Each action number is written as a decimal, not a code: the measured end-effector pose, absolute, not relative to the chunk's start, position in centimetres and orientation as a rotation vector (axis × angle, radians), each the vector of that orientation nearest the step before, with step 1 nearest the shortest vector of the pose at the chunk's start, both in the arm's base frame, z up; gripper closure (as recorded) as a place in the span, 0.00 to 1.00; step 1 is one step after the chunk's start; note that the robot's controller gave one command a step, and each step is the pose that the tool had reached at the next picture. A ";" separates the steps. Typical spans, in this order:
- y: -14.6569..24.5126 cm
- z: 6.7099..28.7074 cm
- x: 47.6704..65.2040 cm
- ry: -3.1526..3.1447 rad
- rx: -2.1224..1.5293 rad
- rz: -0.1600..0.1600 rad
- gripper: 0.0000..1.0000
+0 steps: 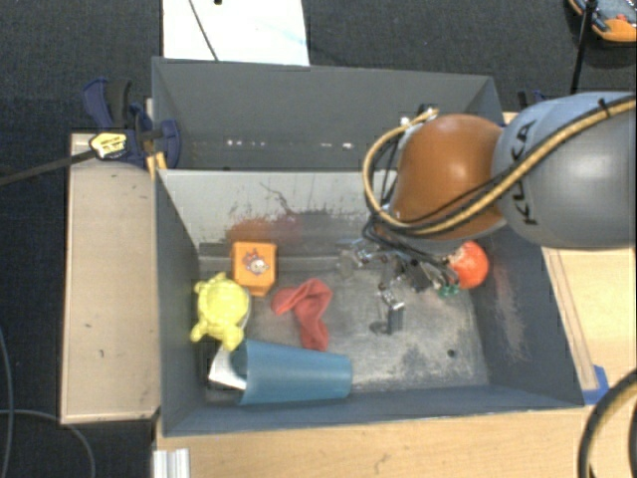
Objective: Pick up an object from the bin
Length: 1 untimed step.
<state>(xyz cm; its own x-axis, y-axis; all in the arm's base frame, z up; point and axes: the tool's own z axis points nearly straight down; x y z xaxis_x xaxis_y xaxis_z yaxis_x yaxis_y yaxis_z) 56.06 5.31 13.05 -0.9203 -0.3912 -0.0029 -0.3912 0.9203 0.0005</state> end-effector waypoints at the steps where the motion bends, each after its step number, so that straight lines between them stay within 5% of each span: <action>1: 5.3 13.0 56.1 3.076 -0.625 0.002 0.00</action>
Offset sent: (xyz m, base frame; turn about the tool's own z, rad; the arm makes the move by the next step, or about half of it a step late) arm 0.0045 0.1197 -0.0605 -0.3175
